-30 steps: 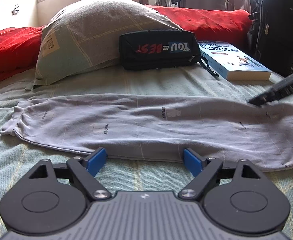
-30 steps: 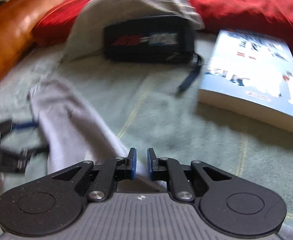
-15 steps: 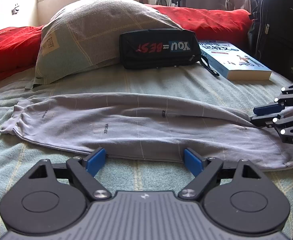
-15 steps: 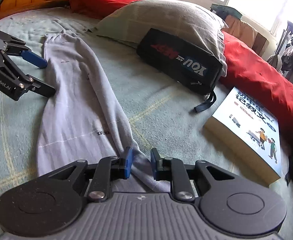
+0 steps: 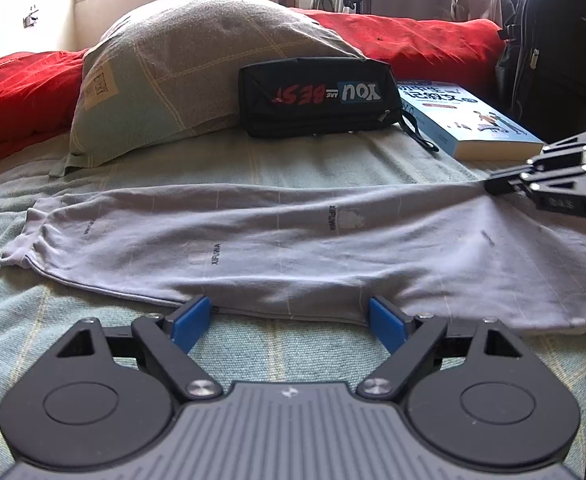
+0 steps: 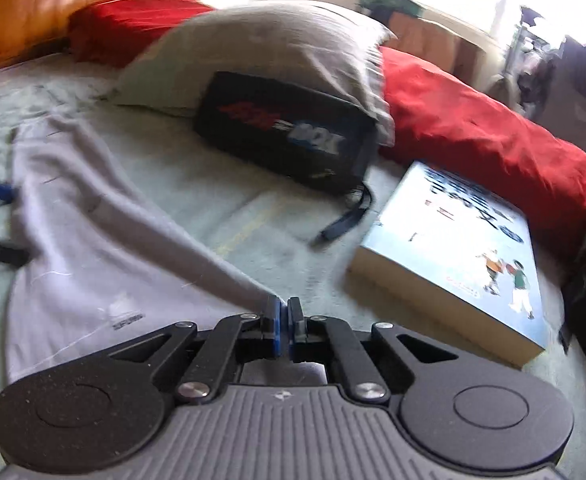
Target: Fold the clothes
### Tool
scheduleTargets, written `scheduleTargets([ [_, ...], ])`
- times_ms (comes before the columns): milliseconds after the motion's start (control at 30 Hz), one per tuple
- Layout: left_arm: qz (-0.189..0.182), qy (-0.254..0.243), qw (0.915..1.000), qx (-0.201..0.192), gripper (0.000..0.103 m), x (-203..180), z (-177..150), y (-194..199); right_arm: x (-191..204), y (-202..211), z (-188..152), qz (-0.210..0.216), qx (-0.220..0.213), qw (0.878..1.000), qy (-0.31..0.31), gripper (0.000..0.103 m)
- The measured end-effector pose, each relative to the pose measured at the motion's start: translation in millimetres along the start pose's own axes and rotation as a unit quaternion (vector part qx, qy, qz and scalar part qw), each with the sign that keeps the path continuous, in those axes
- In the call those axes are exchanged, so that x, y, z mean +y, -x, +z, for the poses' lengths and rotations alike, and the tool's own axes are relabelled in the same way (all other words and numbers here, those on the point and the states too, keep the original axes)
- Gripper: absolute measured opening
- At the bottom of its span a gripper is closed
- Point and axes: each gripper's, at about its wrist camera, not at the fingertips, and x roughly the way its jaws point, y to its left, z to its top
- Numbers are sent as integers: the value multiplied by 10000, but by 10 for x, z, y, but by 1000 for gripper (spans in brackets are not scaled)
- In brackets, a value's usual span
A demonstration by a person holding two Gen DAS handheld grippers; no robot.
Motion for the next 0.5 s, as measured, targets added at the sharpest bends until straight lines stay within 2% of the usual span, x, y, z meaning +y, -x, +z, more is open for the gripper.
scheduleTargets([
  [100,-3,1,10000,-3,86,1,-2,4,-159,-12,-2,-226,-41,9988,-436,7],
  [167,-9,8,10000,-1,86,1,-3,4,-324,128,-29,-86,-166,9971,-734,8],
  [200,-13,14,10000,1,86,3,-3,3,-397,206,-46,-85,-213,9966,-789,12],
  [233,-17,20,10000,3,86,4,-3,2,-476,292,-70,-133,-220,9965,-794,21],
  [333,-11,13,10000,5,86,-1,-4,3,-722,519,-195,-95,-104,9966,-806,35],
  [400,-9,12,10000,7,86,-1,-5,1,-845,613,-319,-87,22,9969,-787,42],
  [500,-2,2,10000,8,86,-1,-7,0,-948,673,-530,-118,309,9970,-702,43],
])
